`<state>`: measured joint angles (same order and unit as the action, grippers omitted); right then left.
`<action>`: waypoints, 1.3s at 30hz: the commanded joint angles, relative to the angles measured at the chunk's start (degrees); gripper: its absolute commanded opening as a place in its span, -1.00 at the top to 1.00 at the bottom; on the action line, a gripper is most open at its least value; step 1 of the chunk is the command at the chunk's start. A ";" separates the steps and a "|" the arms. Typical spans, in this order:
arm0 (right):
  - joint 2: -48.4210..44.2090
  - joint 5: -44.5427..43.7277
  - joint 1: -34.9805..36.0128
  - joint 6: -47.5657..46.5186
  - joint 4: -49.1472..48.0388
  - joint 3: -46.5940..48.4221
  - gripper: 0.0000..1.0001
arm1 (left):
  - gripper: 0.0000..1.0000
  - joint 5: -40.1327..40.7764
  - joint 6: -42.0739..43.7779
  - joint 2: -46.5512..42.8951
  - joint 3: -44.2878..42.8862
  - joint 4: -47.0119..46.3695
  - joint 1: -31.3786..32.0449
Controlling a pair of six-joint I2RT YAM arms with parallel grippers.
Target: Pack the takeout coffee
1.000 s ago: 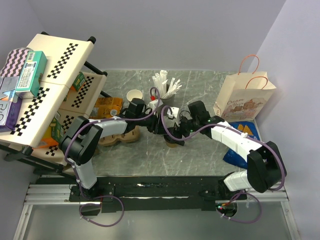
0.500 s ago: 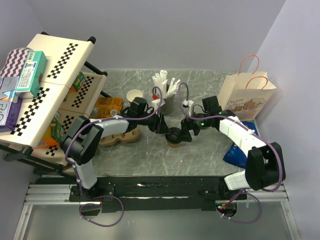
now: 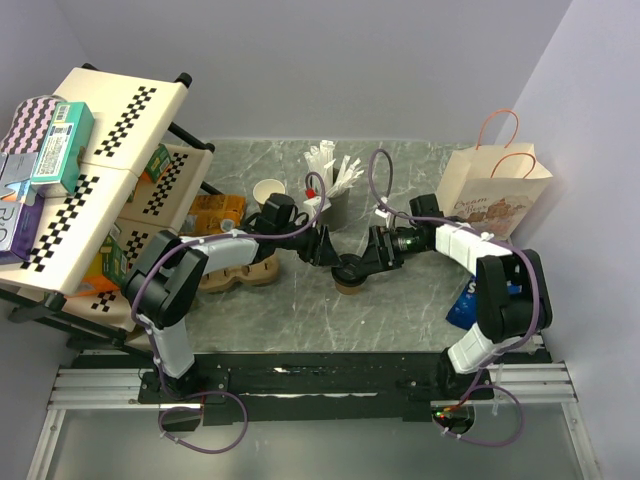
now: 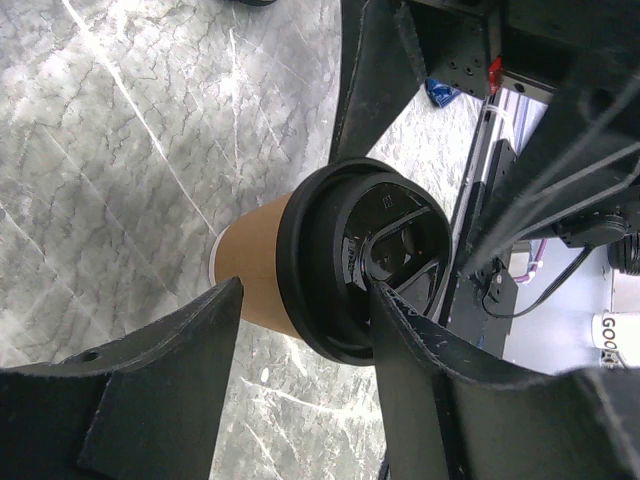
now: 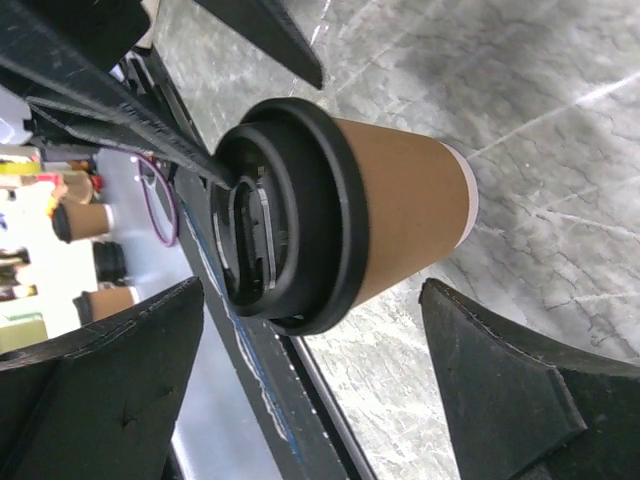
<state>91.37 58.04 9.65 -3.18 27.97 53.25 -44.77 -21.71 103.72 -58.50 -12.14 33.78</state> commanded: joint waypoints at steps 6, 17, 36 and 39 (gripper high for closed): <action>3.98 2.69 -1.83 2.83 -1.25 -0.35 -0.68 | -0.17 9.97 4.75 4.47 1.46 7.75 -0.03; 11.02 -1.44 -3.76 0.45 2.62 -1.22 -0.45 | -0.18 11.29 4.75 5.35 1.55 8.63 -0.20; 13.40 -20.95 -0.25 3.00 7.63 1.50 -0.25 | -0.18 13.05 5.19 6.67 0.05 10.30 -1.35; 13.65 -21.30 0.37 5.37 6.75 0.54 -0.25 | -0.18 13.13 5.37 6.49 0.14 10.21 -1.35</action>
<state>102.13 62.15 8.12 5.76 37.01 57.12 -44.88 -21.93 105.38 -60.51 -10.70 33.43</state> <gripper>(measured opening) 0.671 0.597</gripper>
